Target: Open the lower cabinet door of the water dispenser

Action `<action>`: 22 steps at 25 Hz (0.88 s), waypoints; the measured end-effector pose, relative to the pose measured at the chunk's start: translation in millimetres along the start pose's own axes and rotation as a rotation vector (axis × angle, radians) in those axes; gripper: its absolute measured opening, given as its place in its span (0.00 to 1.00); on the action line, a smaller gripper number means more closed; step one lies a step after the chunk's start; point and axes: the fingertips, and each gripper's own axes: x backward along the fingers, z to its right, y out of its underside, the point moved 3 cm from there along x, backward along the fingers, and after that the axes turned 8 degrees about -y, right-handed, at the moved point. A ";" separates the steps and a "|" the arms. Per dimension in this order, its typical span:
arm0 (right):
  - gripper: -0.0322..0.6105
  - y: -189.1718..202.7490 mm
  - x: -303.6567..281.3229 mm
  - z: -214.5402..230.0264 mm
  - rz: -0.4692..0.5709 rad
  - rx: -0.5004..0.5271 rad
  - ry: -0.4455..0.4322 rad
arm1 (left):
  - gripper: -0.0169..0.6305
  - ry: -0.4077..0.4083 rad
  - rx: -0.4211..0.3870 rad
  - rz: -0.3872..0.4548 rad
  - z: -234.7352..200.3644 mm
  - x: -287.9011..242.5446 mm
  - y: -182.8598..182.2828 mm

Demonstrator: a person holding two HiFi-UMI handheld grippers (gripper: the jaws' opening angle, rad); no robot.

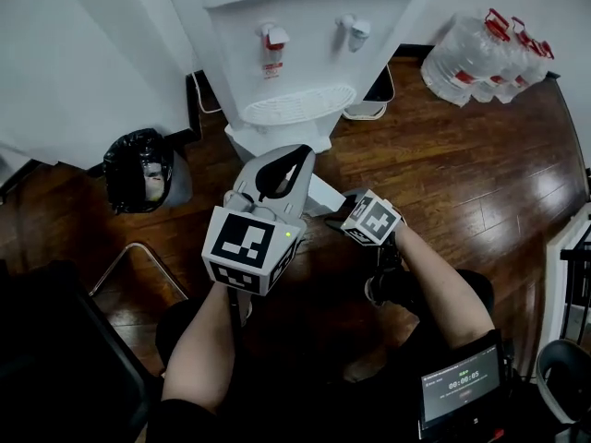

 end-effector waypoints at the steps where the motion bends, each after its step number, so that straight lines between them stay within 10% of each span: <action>1: 0.40 -1.3 -0.4 -10.7 -0.003 0.018 0.006 | 0.07 -0.012 -0.015 0.003 1.2 6.6 1.3; 9: 0.40 -25.0 -10.8 -96.0 0.027 0.230 0.050 | 0.07 -0.132 -0.015 -0.128 2.4 61.9 51.7; 17: 0.33 -60.5 -43.1 -139.9 0.229 0.062 -0.035 | 0.07 -0.329 0.016 -0.238 -38.2 104.7 85.9; 22: 0.33 -92.5 -70.4 -174.5 0.229 0.125 -0.083 | 0.07 -0.433 0.142 -0.142 -72.2 119.6 71.0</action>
